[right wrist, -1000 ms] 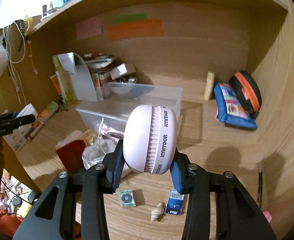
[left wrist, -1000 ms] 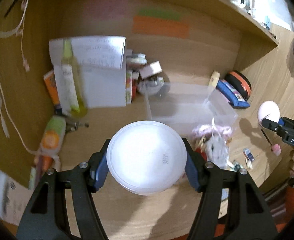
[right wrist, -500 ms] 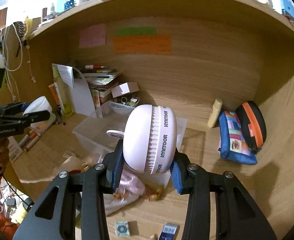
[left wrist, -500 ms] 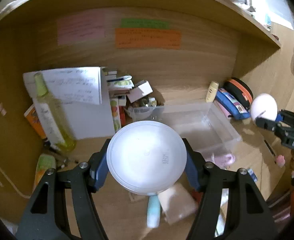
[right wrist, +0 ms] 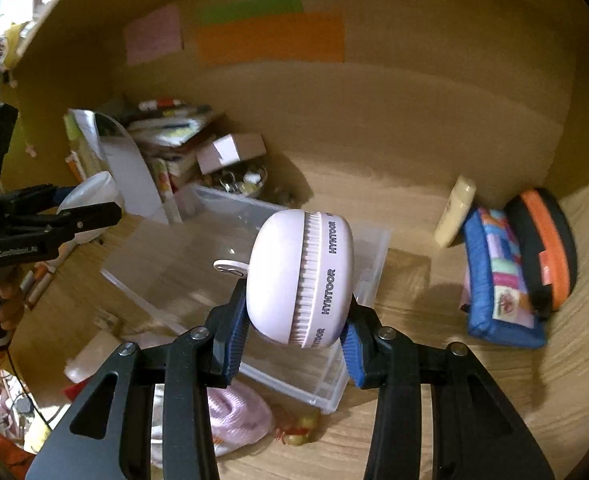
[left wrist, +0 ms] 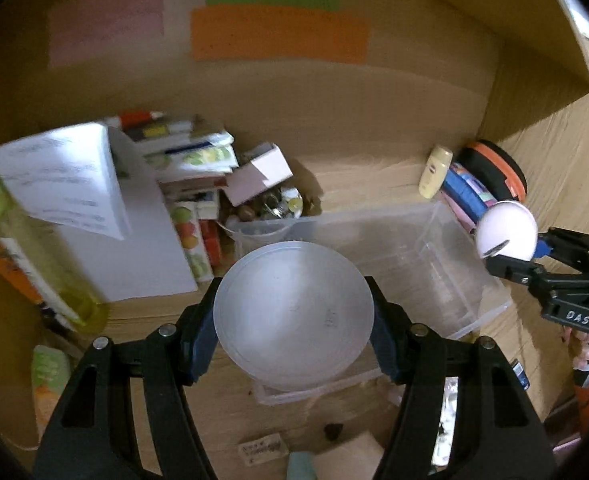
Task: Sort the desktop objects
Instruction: 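Lower both held items into the clear bin and open both tools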
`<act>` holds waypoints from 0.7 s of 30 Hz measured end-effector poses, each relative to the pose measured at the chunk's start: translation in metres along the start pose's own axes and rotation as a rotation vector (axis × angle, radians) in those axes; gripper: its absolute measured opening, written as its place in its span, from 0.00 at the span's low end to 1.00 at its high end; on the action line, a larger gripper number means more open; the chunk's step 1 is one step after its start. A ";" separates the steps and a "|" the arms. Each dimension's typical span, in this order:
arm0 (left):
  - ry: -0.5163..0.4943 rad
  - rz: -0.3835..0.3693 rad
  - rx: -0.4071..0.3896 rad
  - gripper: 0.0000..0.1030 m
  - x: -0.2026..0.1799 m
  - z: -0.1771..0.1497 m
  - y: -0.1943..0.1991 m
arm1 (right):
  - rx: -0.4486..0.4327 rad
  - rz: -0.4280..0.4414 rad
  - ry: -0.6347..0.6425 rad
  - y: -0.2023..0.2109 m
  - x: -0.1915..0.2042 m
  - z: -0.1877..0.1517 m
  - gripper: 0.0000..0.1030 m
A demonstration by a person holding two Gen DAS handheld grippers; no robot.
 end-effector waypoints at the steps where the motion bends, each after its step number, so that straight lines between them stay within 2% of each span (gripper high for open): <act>1: -0.002 -0.010 0.014 0.63 -0.001 0.001 -0.006 | 0.012 0.000 0.000 -0.006 -0.002 0.001 0.36; 7: -0.065 -0.002 0.086 0.63 -0.011 0.006 -0.039 | 0.069 0.004 0.020 -0.034 -0.004 0.006 0.36; 21: -0.139 -0.012 0.204 0.63 -0.030 0.011 -0.095 | 0.185 0.008 0.097 -0.078 0.010 0.014 0.36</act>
Point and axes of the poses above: each gripper's, at about its wrist camera, not at the fingertips, and y roughly against the way its jaws point, x to its left, z to its top, the point moved 5 cm from there along -y, roughly the way its jaws point, and after that the axes turned 8 degrees about x, right-handed, at the moved point
